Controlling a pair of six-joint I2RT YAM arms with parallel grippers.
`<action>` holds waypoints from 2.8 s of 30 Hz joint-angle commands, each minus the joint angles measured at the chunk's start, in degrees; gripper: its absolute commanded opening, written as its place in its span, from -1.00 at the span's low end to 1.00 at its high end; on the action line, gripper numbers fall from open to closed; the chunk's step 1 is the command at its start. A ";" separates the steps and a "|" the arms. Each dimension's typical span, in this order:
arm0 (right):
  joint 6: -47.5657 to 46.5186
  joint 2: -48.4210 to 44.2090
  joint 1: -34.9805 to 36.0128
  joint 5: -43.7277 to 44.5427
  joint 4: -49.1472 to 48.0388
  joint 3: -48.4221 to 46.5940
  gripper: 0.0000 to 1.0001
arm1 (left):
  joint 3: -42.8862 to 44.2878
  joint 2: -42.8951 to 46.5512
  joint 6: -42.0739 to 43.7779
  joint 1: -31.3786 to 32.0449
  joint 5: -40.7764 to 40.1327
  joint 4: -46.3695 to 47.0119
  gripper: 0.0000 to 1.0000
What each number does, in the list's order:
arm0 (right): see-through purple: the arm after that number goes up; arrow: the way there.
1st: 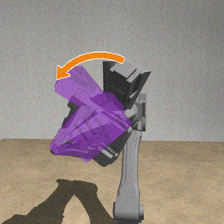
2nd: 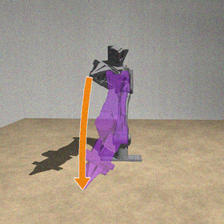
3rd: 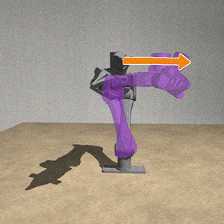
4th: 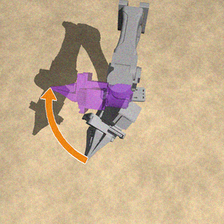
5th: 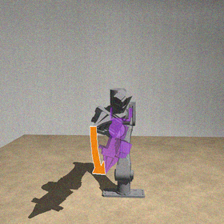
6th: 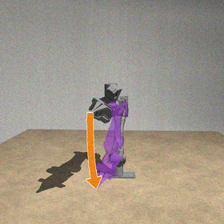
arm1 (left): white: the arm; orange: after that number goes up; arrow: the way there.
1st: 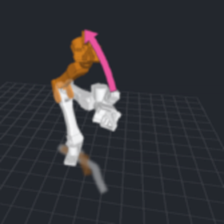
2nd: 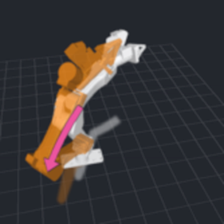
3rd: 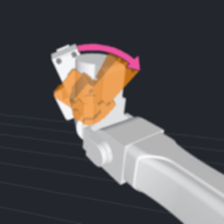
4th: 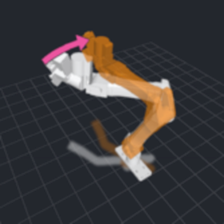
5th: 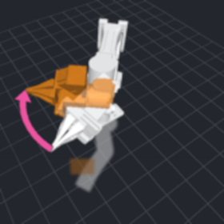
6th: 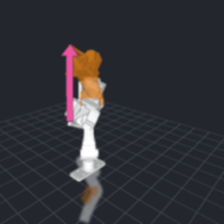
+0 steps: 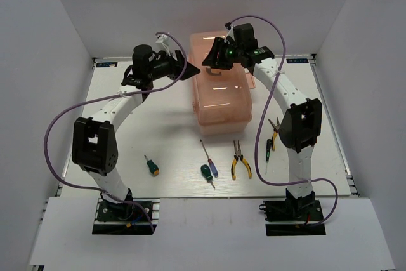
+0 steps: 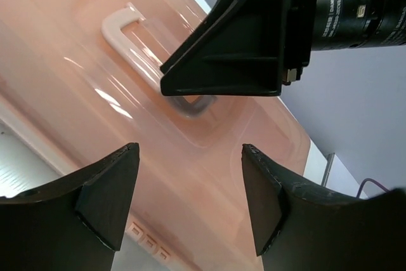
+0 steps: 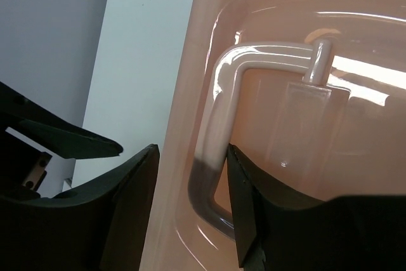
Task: Sort the tools into containers
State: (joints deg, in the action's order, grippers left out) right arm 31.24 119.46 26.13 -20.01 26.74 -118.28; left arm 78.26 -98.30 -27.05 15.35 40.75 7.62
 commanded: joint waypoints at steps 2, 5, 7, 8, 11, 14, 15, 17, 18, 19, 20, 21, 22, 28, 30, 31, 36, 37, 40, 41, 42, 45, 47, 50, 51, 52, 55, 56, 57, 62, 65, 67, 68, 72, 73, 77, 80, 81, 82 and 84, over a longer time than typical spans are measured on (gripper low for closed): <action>2.07 -3.18 0.77 -5.21 -2.66 -0.28 0.05 | 2.95 -1.09 -0.11 1.26 0.12 1.00 0.51; 2.07 -3.44 0.41 -5.57 -2.66 0.15 0.02 | 4.35 -3.02 -0.81 2.66 0.12 1.00 0.51; 2.33 -3.36 0.24 -5.56 -2.75 0.15 0.02 | 5.84 -4.09 -1.52 3.36 -0.41 1.00 0.51; 2.42 -3.27 0.15 -5.57 -2.66 0.15 0.02 | 6.37 -4.09 -1.52 3.37 -0.41 1.00 0.51; 2.68 -3.18 -0.11 -5.74 -2.92 0.07 0.02 | 8.05 -6.28 -1.52 4.42 -1.03 0.47 0.48; 3.21 -3.35 -0.20 -6.27 -3.10 0.33 0.02 | 9.46 -7.60 -1.52 5.12 -2.42 -0.15 0.48; 3.38 -3.36 -0.29 -6.36 -3.27 0.33 0.02 | 10.15 -7.61 -1.52 5.73 -2.95 -0.76 0.48; 3.74 -3.53 -0.38 -6.79 -3.62 0.51 0.02 | 10.77 -8.13 -1.52 6.35 -3.83 -1.90 0.48; 4.00 -3.53 -0.38 -6.88 -3.63 0.59 0.00 | 10.77 -8.74 -0.99 6.35 -4.45 -1.90 0.48; 4.17 -3.44 -0.73 -6.88 -3.80 0.59 0.00 | 10.77 -8.75 -0.99 6.35 -4.45 -2.51 0.48; 4.18 -3.53 -0.56 -6.88 -3.72 0.59 0.00 | 11.38 -9.27 -0.99 6.96 -5.06 -3.30 0.48; 4.44 -3.62 -0.73 -6.97 -3.98 0.68 0.00 | 11.39 -9.28 -0.47 6.97 -5.76 -3.31 0.48; 4.70 -3.62 -1.08 -7.15 -3.98 0.77 0.00 | 11.91 -9.28 -0.46 6.97 -5.77 -4.18 0.48; 6.19 -4.23 -1.34 -8.55 -4.94 1.73 0.00 | 13.58 -11.12 0.07 8.02 -8.23 -6.12 0.48; 6.64 -4.41 -1.78 -9.08 -5.74 1.82 0.00 | 14.20 -11.65 0.07 8.64 -8.84 -7.52 0.48; 6.72 -4.41 -1.96 -9.08 -5.74 2.00 0.00 | 14.20 -12.17 0.07 8.64 -9.54 -7.53 0.48; 7.43 -5.11 -3.01 -9.78 -6.52 3.40 0.00 | 16.04 -12.88 0.59 9.17 -12.62 -11.21 0.46; 7.95 -5.20 -3.01 -9.96 -6.61 3.75 0.00 | 16.05 -12.88 0.59 9.17 -12.63 -11.22 0.46; 8.65 -5.29 -3.45 -11.18 -7.14 4.63 0.02 | 16.92 -13.93 0.59 9.69 -13.15 -11.74 0.46; 8.92 -5.29 -3.63 -11.45 -7.40 4.81 0.12 | 17.80 -13.93 0.59 9.69 -13.15 -11.75 0.46; 8.92 -5.20 -3.72 -11.72 -7.84 4.81 0.18 | 18.33 -14.72 0.59 9.69 -13.68 -12.27 0.43; 7.26 -5.11 -4.24 -11.54 -7.93 3.59 0.31 | 19.65 -15.43 0.07 10.22 -15.08 -13.76 0.37; 6.55 -5.03 -5.29 -11.02 -7.85 2.80 0.31 | 19.65 -15.43 0.07 10.22 -16.83 -14.38 0.34; 0.60 -5.90 -7.57 -7.52 -5.14 0.08 0.31 | 19.65 -15.43 -0.46 10.22 -19.65 -16.23 0.29; -2.30 -6.43 -8.02 -6.37 -4.42 -0.28 0.28 | 19.65 -15.43 -0.46 10.22 -20.27 -16.23 0.29; -5.37 -6.78 -8.63 -5.05 -2.59 -0.20 0.25 | 20.17 -15.43 -1.07 10.22 -22.10 -17.88 0.29; -12.40 -8.98 -10.22 2.77 -0.12 0.94 0.16 | 21.93 -16.12 -1.78 10.22 -25.18 -20.00 0.19; -13.48 -10.37 -11.44 5.48 -0.02 2.60 0.16 | 22.72 -16.92 -2.65 10.22 -25.80 -22.01 0.15; -14.62 -11.08 -11.89 7.51 0.06 3.40 0.16 | 23.51 -17.45 -3.44 10.22 -25.81 -22.90 0.11; -17.71 -12.06 -17.94 5.96 -0.11 10.77 0.20 | 28.70 -20.52 -3.98 10.75 -26.60 -26.68 -0.05; -18.15 -9.87 -21.89 -0.72 0.32 13.42 0.31 | 30.54 -21.93 -4.50 11.27 -26.60 -27.48 -0.15; -19.11 -7.93 -22.87 -6.52 0.77 13.78 0.32 | 30.55 -21.93 -4.50 11.28 -26.60 -28.00 -0.29; -19.55 -6.53 -23.49 -7.23 1.81 13.78 0.32 | 31.07 -21.93 -4.50 11.28 -26.60 -28.01 -0.34; -20.61 -2.58 -25.43 -13.91 2.00 14.04 0.32 | 31.08 -22.46 -4.50 11.80 -26.60 -28.62 -0.58; -20.44 -1.78 -25.51 -16.70 1.65 13.87 0.32 | 31.08 -22.46 -4.50 11.80 -26.60 -28.62 -0.62; -20.09 1.38 -25.43 -19.18 1.30 12.90 0.34 | 31.77 -22.98 -4.50 11.80 -25.55 -28.62 -0.73; -19.38 4.37 -25.51 -21.47 0.42 12.46 0.34 | 33.00 -23.60 -4.50 11.80 -25.03 -29.15 -0.79; -19.21 4.81 -25.43 -22.61 0.07 12.37 0.34 | 33.01 -24.12 -4.50 11.80 -25.02 -29.15 -0.79; -19.20 5.25 -25.43 -22.88 0.06 12.02 0.34 | 33.79 -24.13 -5.03 11.80 -25.02 -29.15 -0.83; -19.55 6.65 -25.51 -22.79 0.59 11.58 0.26 | 35.29 -25.27 -5.03 11.80 -24.49 -29.15 -0.95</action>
State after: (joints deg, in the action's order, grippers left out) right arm 12.12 124.70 0.75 -39.11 28.45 -104.36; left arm 112.38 -120.70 -35.18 26.15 15.27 -16.91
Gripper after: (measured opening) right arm 0.643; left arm 0.342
